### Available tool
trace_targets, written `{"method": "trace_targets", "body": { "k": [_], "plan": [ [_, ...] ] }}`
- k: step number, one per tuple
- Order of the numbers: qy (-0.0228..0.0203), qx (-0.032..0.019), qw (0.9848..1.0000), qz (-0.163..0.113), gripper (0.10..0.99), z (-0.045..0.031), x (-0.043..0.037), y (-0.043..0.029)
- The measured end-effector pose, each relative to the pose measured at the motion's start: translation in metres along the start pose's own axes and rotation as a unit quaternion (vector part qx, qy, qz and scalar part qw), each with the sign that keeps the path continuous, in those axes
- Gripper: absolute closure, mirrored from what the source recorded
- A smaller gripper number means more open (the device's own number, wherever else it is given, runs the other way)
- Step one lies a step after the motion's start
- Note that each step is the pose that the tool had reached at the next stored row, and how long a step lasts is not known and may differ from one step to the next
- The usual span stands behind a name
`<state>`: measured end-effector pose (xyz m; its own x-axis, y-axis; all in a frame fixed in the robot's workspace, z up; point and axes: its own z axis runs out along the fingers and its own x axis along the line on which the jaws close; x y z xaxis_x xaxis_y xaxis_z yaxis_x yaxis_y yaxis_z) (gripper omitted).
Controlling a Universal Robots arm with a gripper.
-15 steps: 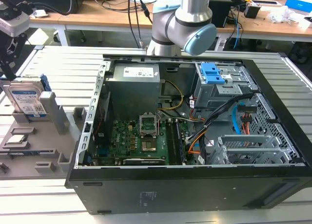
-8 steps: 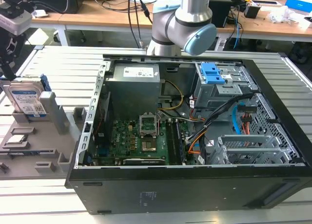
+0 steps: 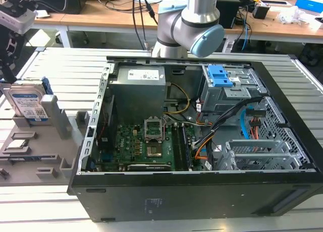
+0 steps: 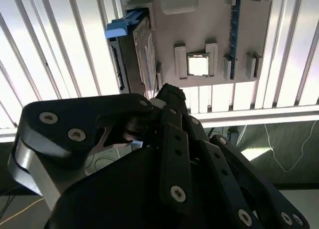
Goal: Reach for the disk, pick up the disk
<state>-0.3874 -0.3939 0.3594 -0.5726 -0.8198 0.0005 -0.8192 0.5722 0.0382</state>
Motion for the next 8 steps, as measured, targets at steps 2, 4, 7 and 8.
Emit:
{"method": "trace_targets", "body": {
  "k": [2, 4, 7, 8],
  "plan": [
    [0.0004, 0.0000, 0.9999, -0.011, 0.980, 0.0000, 0.0000, 0.0000],
    [0.0009, 0.0000, 0.9997, -0.024, 0.980, 0.0000, 0.0000, 0.0000],
    [0.0019, 0.0000, 0.9987, -0.050, 0.980, 0.0000, 0.0000, 0.0000],
    [0.0024, 0.0001, 0.9980, -0.064, 0.980, 0.0000, 0.0000, 0.0000]
  ]
}}
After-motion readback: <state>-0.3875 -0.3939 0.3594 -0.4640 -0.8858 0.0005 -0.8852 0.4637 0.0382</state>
